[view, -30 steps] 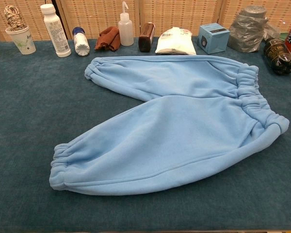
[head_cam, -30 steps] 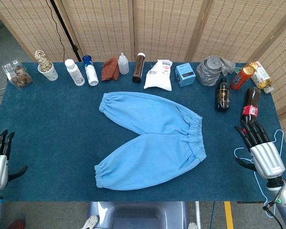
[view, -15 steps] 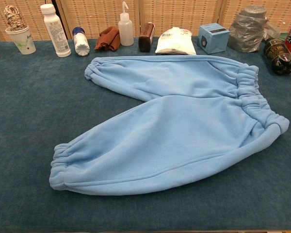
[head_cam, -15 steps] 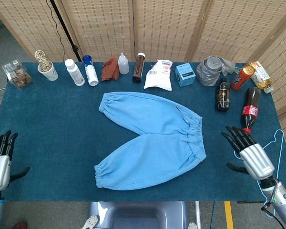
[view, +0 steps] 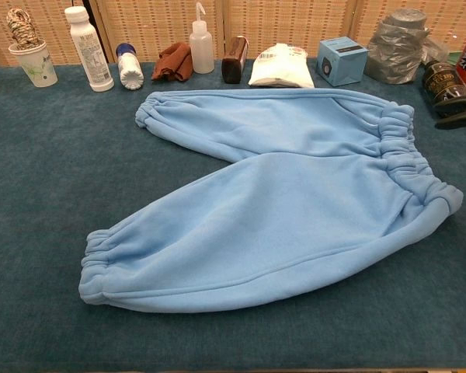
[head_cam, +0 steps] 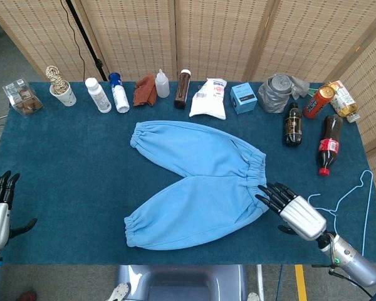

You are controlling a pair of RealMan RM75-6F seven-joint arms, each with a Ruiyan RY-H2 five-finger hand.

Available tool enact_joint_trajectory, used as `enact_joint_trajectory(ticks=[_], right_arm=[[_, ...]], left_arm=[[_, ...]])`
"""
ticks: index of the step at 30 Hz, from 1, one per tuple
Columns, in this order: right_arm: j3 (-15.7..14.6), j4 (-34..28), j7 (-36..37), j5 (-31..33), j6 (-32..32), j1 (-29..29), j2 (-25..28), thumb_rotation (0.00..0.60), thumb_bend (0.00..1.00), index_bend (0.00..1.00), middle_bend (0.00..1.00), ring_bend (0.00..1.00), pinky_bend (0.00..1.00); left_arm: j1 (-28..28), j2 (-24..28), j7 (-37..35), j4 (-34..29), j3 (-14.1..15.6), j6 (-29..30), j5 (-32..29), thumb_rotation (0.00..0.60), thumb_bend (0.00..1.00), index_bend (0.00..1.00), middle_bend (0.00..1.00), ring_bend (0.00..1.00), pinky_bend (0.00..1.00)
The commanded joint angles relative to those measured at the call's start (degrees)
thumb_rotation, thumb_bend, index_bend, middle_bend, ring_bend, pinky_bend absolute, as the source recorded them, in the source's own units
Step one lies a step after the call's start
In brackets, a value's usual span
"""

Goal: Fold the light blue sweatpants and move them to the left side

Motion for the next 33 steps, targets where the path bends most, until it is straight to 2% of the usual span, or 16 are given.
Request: enact_joint_trajectory(ticks=[1,14,17,20,26,33], right_arm=[[0.2,-1.6,-3.2,0.1,-3.0,1.7,-1.6,0.6,0.0,0.05,0.01,0.0,0.15],[0.4,1.6,-10.2,1.2,-10.3,5.7,-7.9,0.6,0.0,0.16,0.05,0.01,0.2],[0.1,3.2,-10.9,1.3,-10.8,6.1,-9.2,0.6,0.0,0.2,0.09,0.04,0.26],[-0.1,4.5,-10.4,1.4,-10.4,6.3,-10.2,0.6,0.01,0.29,0.17,0.12,0.36],[-0.6,9.0,-6.3,1.5,-8.4,6.9,-12.8,0.6,0.18,0.42,0.28,0.24,0.48],[-1.2,13.4,0.5,2.0,-4.9,7.2,-15.3,0.6,0.48,0.61,0.43,0.35,0.58]], left_arm=[[-0.1,0.2,-0.3,-0.1,-0.1,-0.3,-0.2,0.6,0.0,0.0,0.0,0.0,0.0],[0.0,1.2,-2.3,-0.3,-0.3,-0.6,-0.8,0.6,0.0,0.0,0.0,0.0,0.0],[0.0,1.4,-2.7,-0.3,-0.4,-0.7,-1.0,0.6,0.0,0.0,0.0,0.0,0.0],[0.0,1.5,-3.0,-0.3,-0.4,-0.8,-1.2,0.6,0.0,0.0,0.0,0.0,0.0],[-0.1,1.5,-2.9,-0.4,-0.4,-1.1,-1.3,0.6,0.0,0.0,0.0,0.0,0.0],[-0.6,1.2,-2.8,-0.4,0.4,-2.0,0.1,0.6,0.0,0.0,0.0,0.0,0.0]])
